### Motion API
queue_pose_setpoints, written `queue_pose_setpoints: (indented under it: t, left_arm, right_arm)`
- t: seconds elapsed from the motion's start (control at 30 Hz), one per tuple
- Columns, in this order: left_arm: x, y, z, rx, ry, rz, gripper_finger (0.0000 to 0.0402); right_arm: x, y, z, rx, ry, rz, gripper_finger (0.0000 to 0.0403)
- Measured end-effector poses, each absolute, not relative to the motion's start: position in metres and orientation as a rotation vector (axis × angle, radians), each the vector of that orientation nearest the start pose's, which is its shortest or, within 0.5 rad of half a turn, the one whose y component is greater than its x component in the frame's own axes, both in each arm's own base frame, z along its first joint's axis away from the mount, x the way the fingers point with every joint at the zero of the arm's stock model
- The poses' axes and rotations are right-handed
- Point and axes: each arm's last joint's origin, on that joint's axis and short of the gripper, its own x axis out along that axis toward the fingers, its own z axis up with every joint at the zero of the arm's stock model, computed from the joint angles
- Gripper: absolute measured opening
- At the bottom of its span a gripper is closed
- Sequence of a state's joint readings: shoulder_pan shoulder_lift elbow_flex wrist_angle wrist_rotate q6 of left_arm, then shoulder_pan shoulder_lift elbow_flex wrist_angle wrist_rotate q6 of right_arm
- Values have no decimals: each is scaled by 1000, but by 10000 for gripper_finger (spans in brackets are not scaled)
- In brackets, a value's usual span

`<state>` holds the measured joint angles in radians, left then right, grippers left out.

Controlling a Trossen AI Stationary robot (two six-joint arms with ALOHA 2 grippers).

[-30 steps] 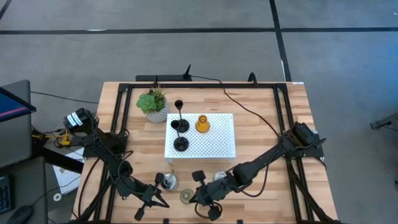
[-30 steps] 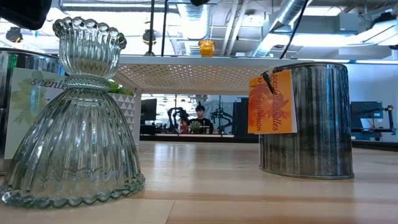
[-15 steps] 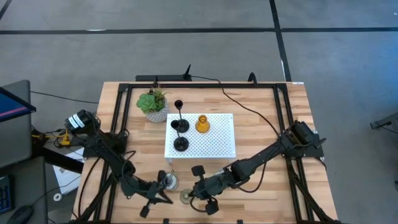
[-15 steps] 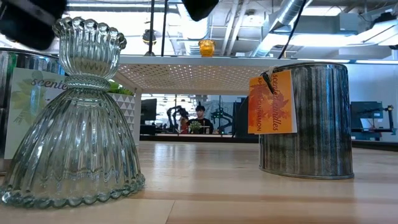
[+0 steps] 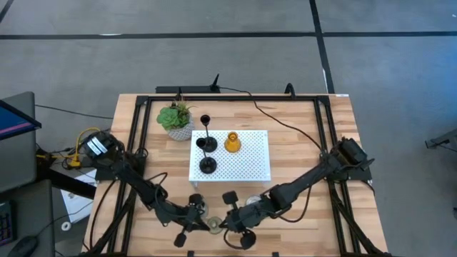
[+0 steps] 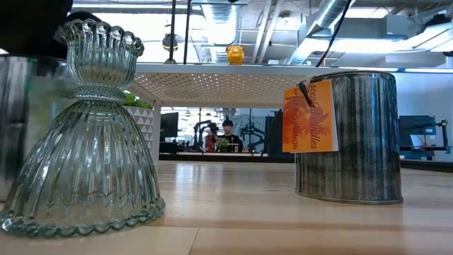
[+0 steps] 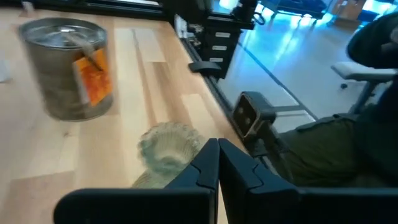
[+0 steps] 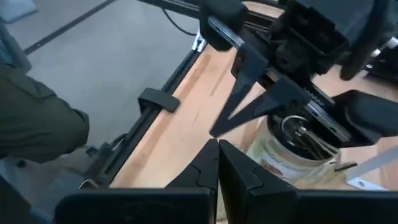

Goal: Pick & Place candle stick holders
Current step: Align the transparent glass candle holder with the yellow glass candle holder on the shelf

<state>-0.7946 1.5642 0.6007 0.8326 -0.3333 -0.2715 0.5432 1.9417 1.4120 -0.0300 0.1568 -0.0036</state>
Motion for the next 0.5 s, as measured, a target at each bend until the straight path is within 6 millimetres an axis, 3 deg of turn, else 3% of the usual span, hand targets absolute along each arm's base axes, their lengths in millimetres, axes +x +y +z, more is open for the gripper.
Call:
queue_pose_setpoints:
  t: [0.23,0.5]
  left_arm:
    - [221,-212,189,-194,178,-446,3]
    - [221,-212,189,-187,183,-443,3]
  right_arm:
    - [358,224,252,-213,436,417,0]
    - [318,201,246,-79,287,410,0]
